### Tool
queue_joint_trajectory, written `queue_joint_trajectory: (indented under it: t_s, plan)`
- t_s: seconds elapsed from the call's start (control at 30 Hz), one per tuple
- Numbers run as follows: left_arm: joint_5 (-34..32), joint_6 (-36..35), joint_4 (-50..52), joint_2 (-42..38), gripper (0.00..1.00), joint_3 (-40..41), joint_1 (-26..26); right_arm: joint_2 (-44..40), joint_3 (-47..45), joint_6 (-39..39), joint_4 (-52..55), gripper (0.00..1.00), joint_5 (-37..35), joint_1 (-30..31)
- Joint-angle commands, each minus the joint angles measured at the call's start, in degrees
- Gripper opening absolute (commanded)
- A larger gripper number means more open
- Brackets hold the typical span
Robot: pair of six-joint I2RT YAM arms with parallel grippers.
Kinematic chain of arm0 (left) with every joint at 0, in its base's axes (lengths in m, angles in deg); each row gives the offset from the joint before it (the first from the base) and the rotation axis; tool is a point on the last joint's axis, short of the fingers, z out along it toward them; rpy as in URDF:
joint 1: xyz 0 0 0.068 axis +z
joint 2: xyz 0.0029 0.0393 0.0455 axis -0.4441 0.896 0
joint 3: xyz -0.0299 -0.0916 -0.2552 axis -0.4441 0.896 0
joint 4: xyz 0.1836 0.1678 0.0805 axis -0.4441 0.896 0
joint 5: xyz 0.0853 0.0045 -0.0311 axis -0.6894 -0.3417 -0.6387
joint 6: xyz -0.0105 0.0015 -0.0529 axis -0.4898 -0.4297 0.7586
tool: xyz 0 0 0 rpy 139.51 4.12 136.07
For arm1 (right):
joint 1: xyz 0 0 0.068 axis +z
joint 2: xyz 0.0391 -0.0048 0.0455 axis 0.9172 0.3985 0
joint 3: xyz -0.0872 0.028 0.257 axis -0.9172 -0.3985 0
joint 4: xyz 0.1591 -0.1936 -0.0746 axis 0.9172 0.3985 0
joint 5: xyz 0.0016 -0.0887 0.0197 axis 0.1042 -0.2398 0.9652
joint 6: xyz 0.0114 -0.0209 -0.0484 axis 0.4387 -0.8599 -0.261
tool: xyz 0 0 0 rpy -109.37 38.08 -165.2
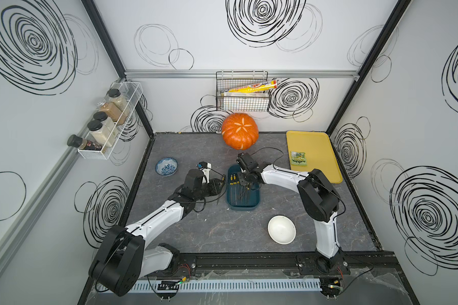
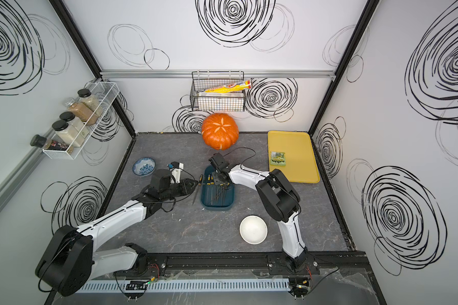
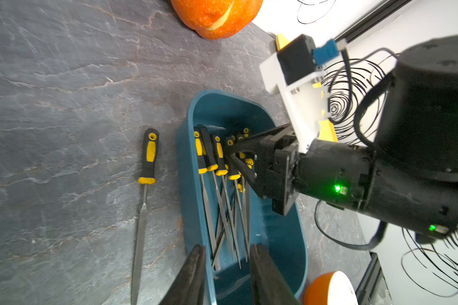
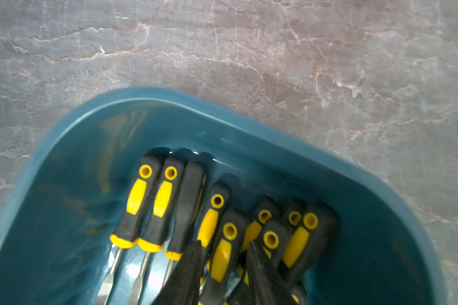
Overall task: Take the file tool out of the storage box
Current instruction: Pick up the file tool from the storage box.
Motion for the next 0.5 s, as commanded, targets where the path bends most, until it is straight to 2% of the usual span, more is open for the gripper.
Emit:
queue_joint_trajectory:
  t_s: [0.0,0.23,0.47]
  plan:
    - [3.09,1.26,-4.79,-0.51,0.36,0.74,0.25,2.33,1.19,0.55,3.25,0.35,-0.67,0.36]
    - [3.21,1.26,-4.87,-0.25,0.36,0.73,0.25,4.08,1.28,0.87,3.25,0.35,-1.01,0.39]
    - [4.25,1.73,-5.88,-0.62,0.36,0.96,0.25,2.04,1.54,1.61,2.28,0.17,0.9,0.54]
